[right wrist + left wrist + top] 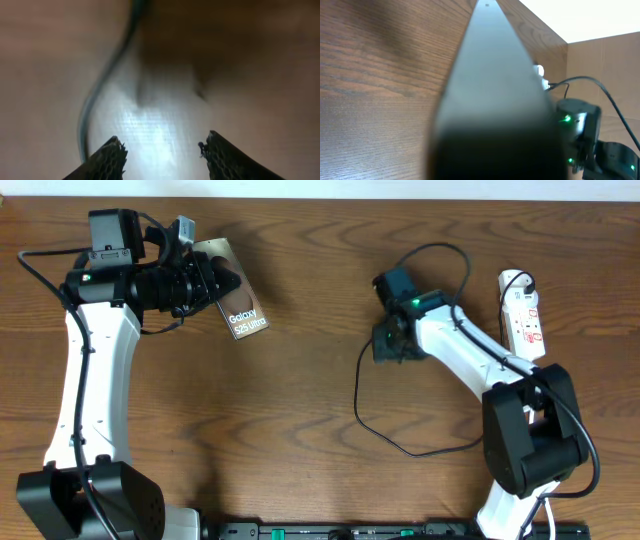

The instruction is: Plug charger to phone and switch on socket

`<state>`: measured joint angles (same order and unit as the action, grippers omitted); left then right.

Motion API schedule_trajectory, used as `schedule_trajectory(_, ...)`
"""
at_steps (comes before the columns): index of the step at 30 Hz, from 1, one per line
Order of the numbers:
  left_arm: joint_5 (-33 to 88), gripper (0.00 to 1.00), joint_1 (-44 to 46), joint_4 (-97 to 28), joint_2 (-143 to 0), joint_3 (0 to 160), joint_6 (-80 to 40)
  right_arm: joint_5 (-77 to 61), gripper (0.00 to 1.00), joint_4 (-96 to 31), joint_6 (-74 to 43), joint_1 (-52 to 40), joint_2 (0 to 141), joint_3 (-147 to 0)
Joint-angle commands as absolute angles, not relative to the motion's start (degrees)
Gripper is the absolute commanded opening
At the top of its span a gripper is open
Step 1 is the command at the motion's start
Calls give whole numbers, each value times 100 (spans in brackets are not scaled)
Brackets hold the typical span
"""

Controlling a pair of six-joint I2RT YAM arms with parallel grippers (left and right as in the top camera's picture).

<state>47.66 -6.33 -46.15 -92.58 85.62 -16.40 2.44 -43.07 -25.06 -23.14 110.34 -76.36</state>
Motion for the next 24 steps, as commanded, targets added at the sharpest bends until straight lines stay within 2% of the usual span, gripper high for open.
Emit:
schedule_trajectory(1,4877,7,-642,-4602,-9174,8648,-1522,340,50,-3986,-3052,-2303,11065,-7708)
schedule_trajectory(5,4877,8,-642,-4602,-9174,8648,-1522,832,49,-3533,-3459,-2335,11362,-7708)
schedule_trajectory(10,4877,7,-642,-4602,-9174,8648,-1522,821,45,-3356,-3774,-2342,11806,-7708)
schedule_trajectory(17,4877,7,-642,-4595,-9174,8648,-1522,819,28,-3096,-3771,-2340,11917,-7708)
schedule_trajectory(19,4880,7,-642,-4587,-9174,8648,-1522,777,28,-3065,-3774,-2340,11917,-7710)
schedule_trajectory(21,4877,7,-642,-4587,-9174,8648,-1522,655,33,-3065,-3771,-2340,11917,-7708)
schedule_trajectory(24,4877,7,-642,-4580,-9174,8648,-1522,78,36,-2967,-3769,-2340,11915,-7712)
